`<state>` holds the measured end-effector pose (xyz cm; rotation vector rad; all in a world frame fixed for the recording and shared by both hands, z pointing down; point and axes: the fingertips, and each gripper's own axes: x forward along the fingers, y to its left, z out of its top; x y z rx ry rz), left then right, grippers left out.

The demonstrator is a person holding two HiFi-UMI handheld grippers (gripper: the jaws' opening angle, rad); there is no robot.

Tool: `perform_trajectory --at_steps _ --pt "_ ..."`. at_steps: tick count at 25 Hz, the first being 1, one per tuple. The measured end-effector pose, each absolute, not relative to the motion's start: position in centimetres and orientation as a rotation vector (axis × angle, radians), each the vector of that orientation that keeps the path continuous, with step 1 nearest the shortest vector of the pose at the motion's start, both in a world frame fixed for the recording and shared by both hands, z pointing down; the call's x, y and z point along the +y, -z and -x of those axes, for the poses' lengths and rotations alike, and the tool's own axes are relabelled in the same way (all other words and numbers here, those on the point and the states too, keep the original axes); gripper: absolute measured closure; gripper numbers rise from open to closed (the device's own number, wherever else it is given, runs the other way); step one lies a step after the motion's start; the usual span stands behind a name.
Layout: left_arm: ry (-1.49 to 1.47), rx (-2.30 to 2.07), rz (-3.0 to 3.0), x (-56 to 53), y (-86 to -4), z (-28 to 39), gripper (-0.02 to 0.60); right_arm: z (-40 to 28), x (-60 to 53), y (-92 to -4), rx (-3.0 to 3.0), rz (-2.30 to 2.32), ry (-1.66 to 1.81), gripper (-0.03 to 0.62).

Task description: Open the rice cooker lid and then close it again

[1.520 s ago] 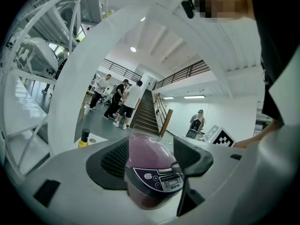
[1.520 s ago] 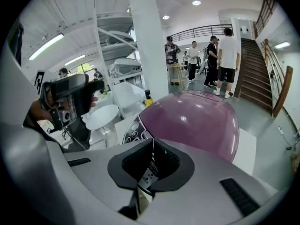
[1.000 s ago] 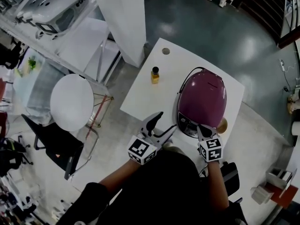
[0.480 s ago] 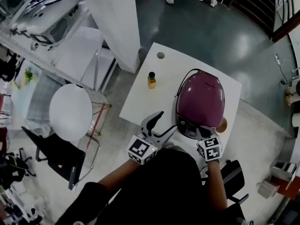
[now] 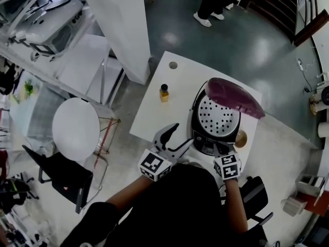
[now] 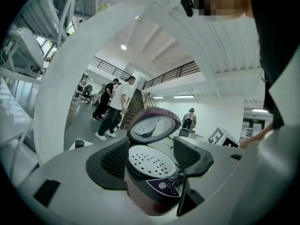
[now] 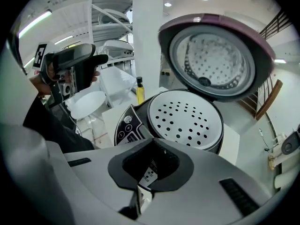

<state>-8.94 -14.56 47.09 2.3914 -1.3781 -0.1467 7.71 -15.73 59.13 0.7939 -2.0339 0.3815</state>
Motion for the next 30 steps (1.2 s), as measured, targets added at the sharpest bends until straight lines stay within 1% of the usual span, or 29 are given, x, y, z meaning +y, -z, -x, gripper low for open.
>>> perform_trajectory --at_steps 16,19,24,30 --pt "0.165 -1.370 -2.402 -14.0 -46.8 10.4 0.307 -7.3 -16.0 -59.1 -2.008 -0.772 -0.406 0.594" --pt "0.177 -1.406 -2.378 -15.2 -46.2 12.0 0.307 -7.3 -15.9 -59.2 -2.008 -0.775 -0.406 0.594" --pt "0.174 -1.469 -2.433 -19.1 -43.6 14.9 0.307 -7.0 -16.4 -58.6 -2.052 -0.804 -0.362 0.594" --pt "0.209 -1.427 -2.533 -23.0 -38.9 12.4 0.307 -7.1 -16.1 -58.7 -2.085 -0.778 -0.301 0.594"
